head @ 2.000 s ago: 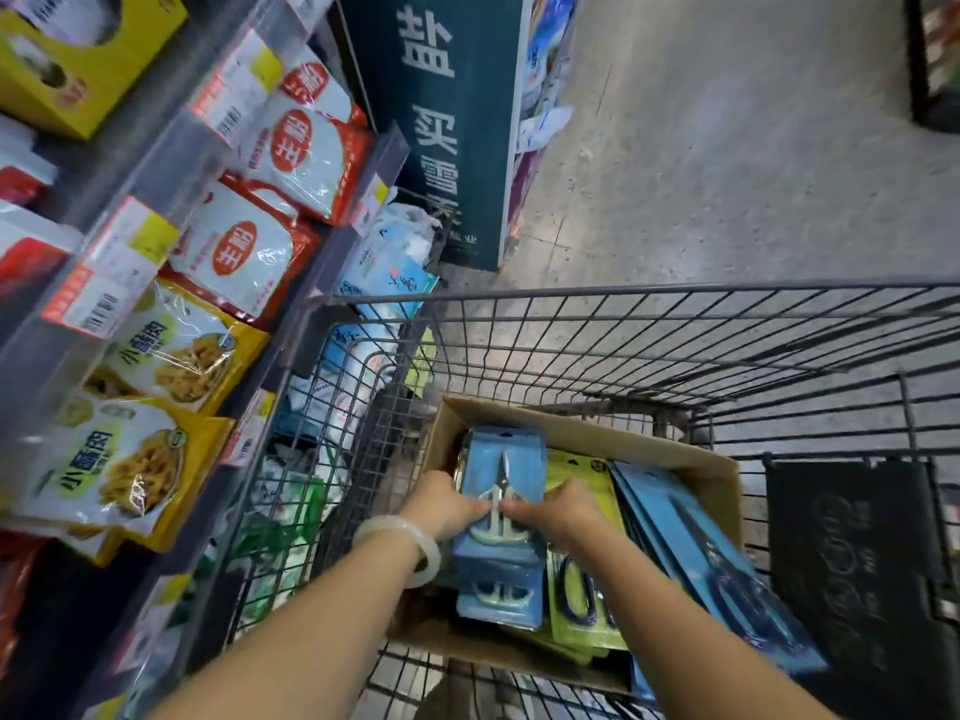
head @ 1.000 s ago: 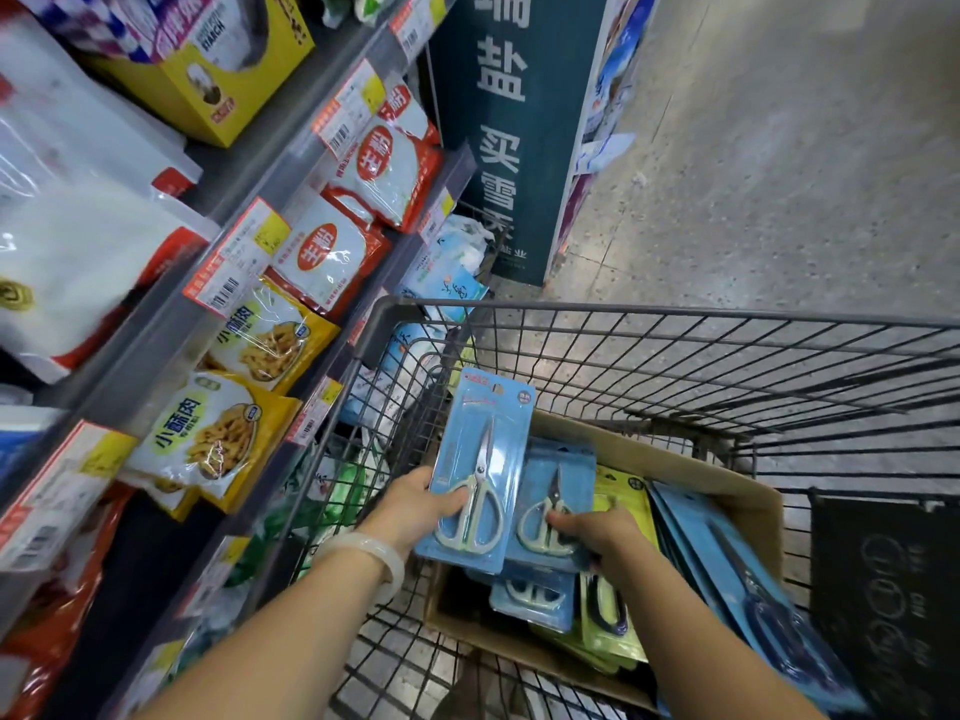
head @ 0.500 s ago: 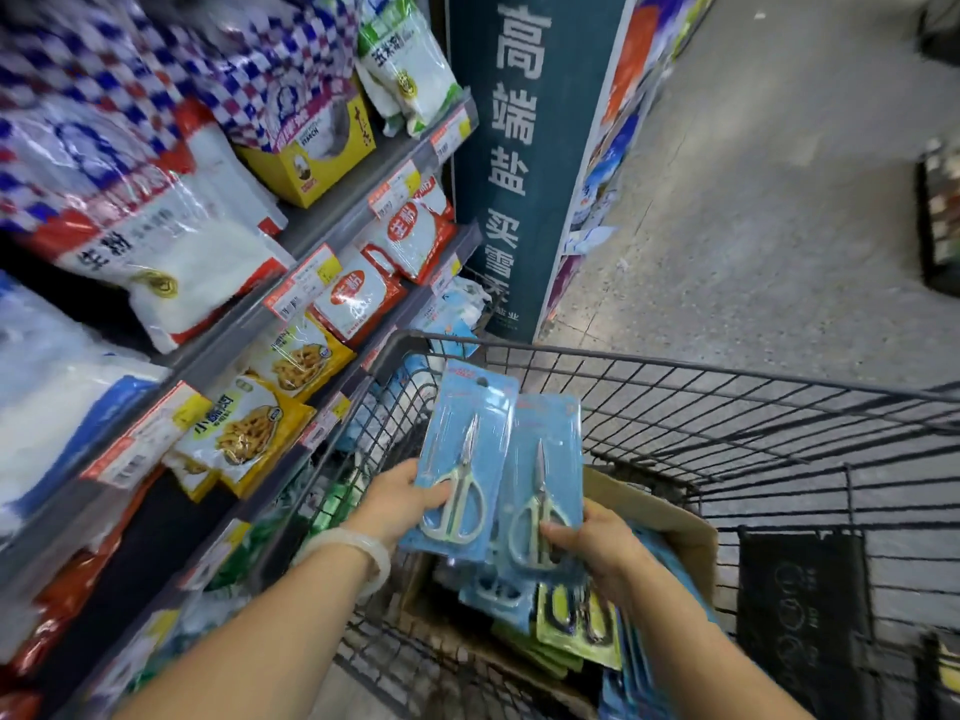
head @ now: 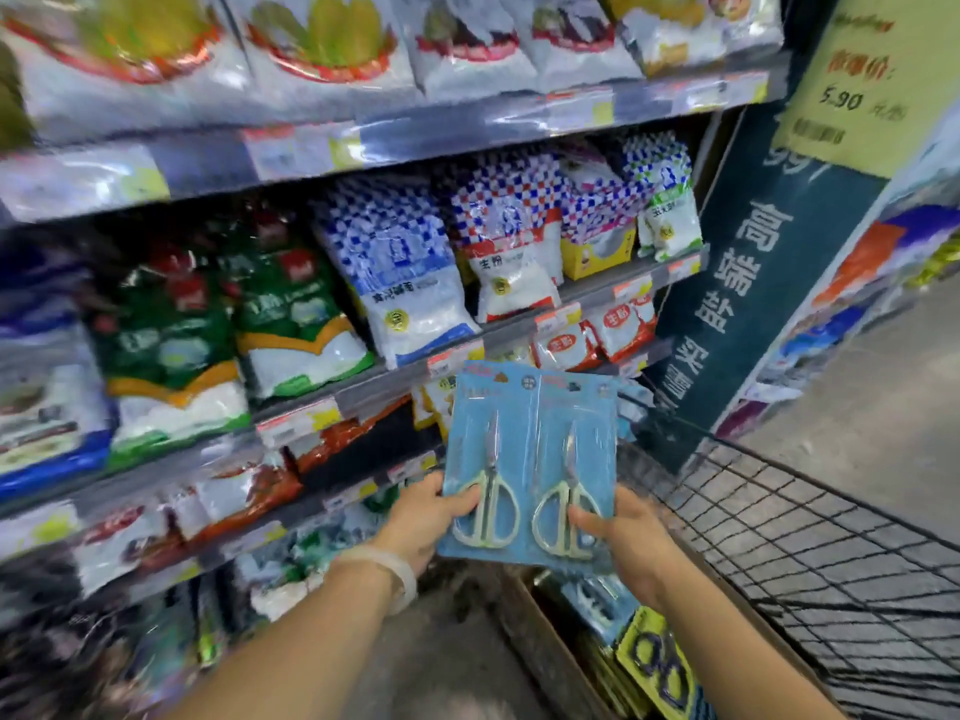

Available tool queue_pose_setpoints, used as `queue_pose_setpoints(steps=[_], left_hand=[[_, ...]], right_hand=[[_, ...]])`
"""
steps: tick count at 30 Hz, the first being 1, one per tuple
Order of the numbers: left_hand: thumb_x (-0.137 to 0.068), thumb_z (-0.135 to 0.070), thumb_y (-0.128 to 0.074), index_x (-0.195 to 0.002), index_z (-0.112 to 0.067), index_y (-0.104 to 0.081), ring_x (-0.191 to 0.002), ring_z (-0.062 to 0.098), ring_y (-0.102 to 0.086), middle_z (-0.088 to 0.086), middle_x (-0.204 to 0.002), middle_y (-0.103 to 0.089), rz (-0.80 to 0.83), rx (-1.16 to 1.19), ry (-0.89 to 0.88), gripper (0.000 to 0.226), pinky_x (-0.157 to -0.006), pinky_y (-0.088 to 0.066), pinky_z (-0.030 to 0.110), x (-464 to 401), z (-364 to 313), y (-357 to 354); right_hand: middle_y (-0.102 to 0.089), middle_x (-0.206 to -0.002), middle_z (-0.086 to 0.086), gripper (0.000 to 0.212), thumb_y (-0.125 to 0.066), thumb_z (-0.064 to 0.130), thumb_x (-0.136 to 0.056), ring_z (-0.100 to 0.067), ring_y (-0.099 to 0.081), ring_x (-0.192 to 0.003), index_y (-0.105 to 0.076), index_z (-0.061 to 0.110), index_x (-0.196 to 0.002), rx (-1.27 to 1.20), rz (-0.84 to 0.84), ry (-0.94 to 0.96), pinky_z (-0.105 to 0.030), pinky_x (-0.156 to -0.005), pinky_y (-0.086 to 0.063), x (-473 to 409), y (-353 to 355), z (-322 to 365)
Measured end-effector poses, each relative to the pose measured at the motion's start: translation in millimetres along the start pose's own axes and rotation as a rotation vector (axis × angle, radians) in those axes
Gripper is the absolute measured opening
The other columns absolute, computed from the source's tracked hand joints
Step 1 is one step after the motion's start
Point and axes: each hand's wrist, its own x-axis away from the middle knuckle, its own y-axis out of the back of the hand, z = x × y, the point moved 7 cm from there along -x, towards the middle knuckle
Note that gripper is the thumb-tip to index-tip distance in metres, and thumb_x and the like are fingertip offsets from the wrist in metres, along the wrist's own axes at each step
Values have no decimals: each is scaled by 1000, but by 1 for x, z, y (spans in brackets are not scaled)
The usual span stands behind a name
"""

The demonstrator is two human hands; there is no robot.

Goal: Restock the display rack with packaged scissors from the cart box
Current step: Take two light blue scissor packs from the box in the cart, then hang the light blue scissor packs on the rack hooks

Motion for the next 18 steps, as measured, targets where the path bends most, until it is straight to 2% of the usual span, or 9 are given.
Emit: queue_pose_setpoints(steps=[3, 5, 7, 10, 11, 15, 18], left_hand=[[-88, -7, -62, -117, -2, -62, -106, 38, -63, 19, -113, -67, -98, 68, -41, 29, -96, -48, 54, 33, 1, 60], [-86, -11, -65, -119, -5, -61, -107, 35, -64, 16, -115, -67, -155, 128, -79, 34, -97, -48, 52, 59, 3, 100], [-81, -16, -68, -119, -7, -62, -108, 32, -64, 13, -115, -68, -217, 190, -125, 39, -98, -47, 52, 87, 7, 141], [-87, -9, -63, -119, -7, -60, -107, 32, -63, 14, -114, -68, -346, 279, -162, 33, -99, -46, 51, 133, 23, 207], [-88, -8, -62, -120, -6, -60, -106, 33, -64, 15, -113, -68, -394, 299, -168, 32, -99, -46, 52, 150, 31, 230], [-88, -5, -61, -106, -10, -65, -102, 35, -65, 16, -108, -70, -526, 340, -193, 19, -96, -48, 53, 230, 62, 317], [-86, -5, -64, -102, -10, -65, -103, 36, -65, 17, -108, -70, -624, 346, -198, 17, -94, -49, 53, 297, 91, 380]], right_hand=[[-69, -104, -4, 34, -63, -3, -83, -19, -65, -92, -58, 17, -111, 62, 107, 62, -33, -75, -53, 11, -57, 10], [-70, -103, -5, 35, -64, -2, -82, -21, -66, -91, -59, 16, -112, 107, 181, 79, -34, -73, -53, 17, -98, 10], [-70, -104, -5, 37, -65, -3, -82, -23, -66, -93, -59, 15, -113, 125, 247, 77, -39, -78, -54, 25, -141, 6], [-69, -107, -6, 37, -64, 0, -83, -26, -64, -100, -58, 16, -115, 157, 359, 84, -44, -93, -50, 46, -212, -1], [-68, -107, -5, 36, -65, 1, -83, -25, -63, -100, -57, 16, -115, 183, 393, 99, -43, -91, -50, 56, -236, -4], [-67, -100, -4, 31, -63, 4, -86, -16, -62, -83, -55, 16, -113, 279, 527, 135, -27, -61, -47, 110, -336, -21], [-66, -101, -8, 31, -62, 0, -85, -17, -63, -81, -55, 13, -112, 302, 627, 123, -26, -56, -47, 158, -411, -45]])
